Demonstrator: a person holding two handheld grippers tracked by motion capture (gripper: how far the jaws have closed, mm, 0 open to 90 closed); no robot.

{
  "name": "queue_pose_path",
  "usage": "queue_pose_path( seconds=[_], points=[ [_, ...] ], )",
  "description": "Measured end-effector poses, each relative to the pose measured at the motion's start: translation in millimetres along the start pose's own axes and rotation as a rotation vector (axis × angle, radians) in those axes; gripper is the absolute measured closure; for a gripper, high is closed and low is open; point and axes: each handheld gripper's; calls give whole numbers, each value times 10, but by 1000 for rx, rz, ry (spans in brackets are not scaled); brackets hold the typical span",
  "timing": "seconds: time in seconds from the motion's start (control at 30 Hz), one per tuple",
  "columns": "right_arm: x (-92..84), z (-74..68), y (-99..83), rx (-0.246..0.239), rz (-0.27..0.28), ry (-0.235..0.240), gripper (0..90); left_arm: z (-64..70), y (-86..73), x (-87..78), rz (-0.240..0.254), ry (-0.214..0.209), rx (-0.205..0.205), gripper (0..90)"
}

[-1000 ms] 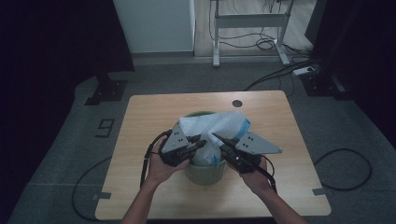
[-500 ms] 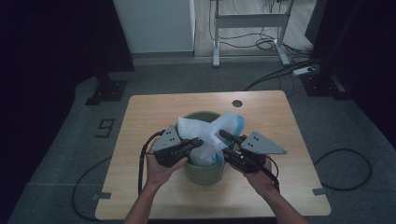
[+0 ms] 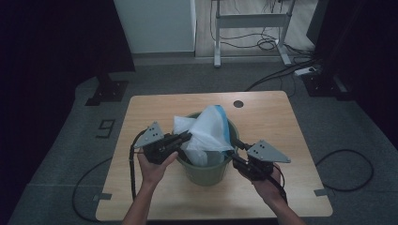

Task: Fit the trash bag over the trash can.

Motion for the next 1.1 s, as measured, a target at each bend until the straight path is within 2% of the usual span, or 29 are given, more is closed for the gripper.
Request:
queue_pose_path(
  seconds=[0.07,0.17,0.2,0.3,0.4,0.57,0.63,0.73,0.8,0.93,1.0,1.1],
  points=[
    [-15,50,-14,13,8,1,776,-27,-7,-11,1,-18,-8,900],
    [-14,120,-4,27,24,13,871,-18,-12,-23,-5,-17,3,900],
    [-14,120,-4,27,24,13,871,-18,-12,-23,-5,-17,3,900],
    [-27,178,75,22,69,12,883,-21,-24,-56,-15,-24,18,900],
    [-56,171,204,-3,111,2,882,-34,-33,-90,-11,-33,18,900],
    [-63,67,441,-56,175,43,872,-55,-78,-168,-12,-57,14,900],
    [-27,-5,497,-77,180,68,873,-66,-103,-204,-16,-63,16,900],
    [41,-85,500,-109,167,81,879,-75,-126,-250,-20,-73,24,890],
    [77,-103,484,-115,156,83,882,-67,-121,-281,-18,-64,31,815],
    [119,-90,470,-111,145,75,884,-26,-56,-313,-10,-32,46,547],
    [115,-81,486,-111,146,71,884,-17,-12,-316,-5,-26,48,487],
    [96,-87,528,-121,153,73,885,-6,58,-277,-10,-34,55,465]
  ],
)
Point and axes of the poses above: each handheld gripper's, and its own axes: x roughly forward along the jaws, y roughly out of its top, z roughly to its right, and after that the axes turned 10 degrees about y, right-handed
